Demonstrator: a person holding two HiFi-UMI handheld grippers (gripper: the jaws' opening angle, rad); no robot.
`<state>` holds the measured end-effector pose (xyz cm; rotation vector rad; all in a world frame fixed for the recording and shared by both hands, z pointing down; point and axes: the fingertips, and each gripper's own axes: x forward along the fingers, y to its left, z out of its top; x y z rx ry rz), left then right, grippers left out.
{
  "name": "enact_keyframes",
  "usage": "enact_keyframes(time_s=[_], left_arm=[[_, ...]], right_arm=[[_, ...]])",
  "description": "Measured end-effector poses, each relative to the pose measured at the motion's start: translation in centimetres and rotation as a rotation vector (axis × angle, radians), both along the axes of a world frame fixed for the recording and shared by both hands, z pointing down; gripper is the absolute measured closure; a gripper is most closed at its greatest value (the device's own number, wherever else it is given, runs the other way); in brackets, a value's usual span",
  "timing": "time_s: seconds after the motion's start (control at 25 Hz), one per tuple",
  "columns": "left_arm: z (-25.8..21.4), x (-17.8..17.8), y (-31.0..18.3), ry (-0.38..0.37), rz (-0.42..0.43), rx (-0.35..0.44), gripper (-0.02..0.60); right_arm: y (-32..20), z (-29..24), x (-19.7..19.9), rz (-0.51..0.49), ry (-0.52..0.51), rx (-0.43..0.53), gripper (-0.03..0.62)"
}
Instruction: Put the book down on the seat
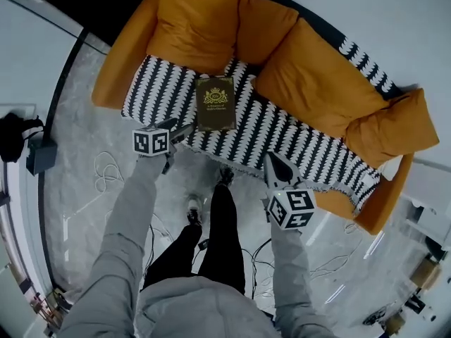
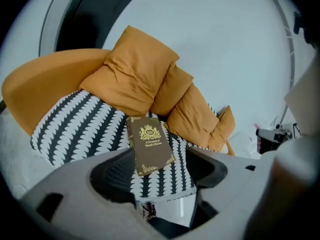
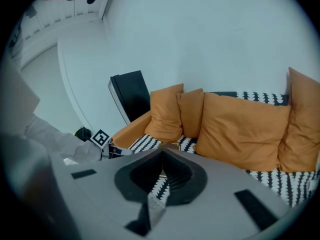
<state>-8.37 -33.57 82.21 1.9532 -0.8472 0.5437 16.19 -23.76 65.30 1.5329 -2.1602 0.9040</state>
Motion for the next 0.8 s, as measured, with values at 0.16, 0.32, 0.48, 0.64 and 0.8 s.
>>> enact_keyframes(time_s=[0.16,0.32,0.48,0.64,0.8], left_arm=[[-4.2,-1.0,2.4,-0.057,0.072,0.067,0.322],[-9.3,-2.1,4.0,-0.082,0.062,0.159,0.421],[-14.3,-3.1,5.2,-0.160,0.067,0.278,0.523],[-19.0,-3.3,6.6,-0.206,0.117,0.403,0.529],[-24.2,-3.5,7.8,-0.250,0.143,0.546,0.545]], right_arm=[[2.1,-1.9,-0.3,0.015,0.002,0.016,0.566],[3.6,-4.9,-0.8,0.022,0.004,0.054,0.566],[4.6,-8.6,-1.5,0.020,0.010,0.103,0.566],[5.8,-12.1,-2.4,0.006,0.027,0.157,0.566],[6.9,-15.8,-3.2,0.008,0.045,0.221,0.566]])
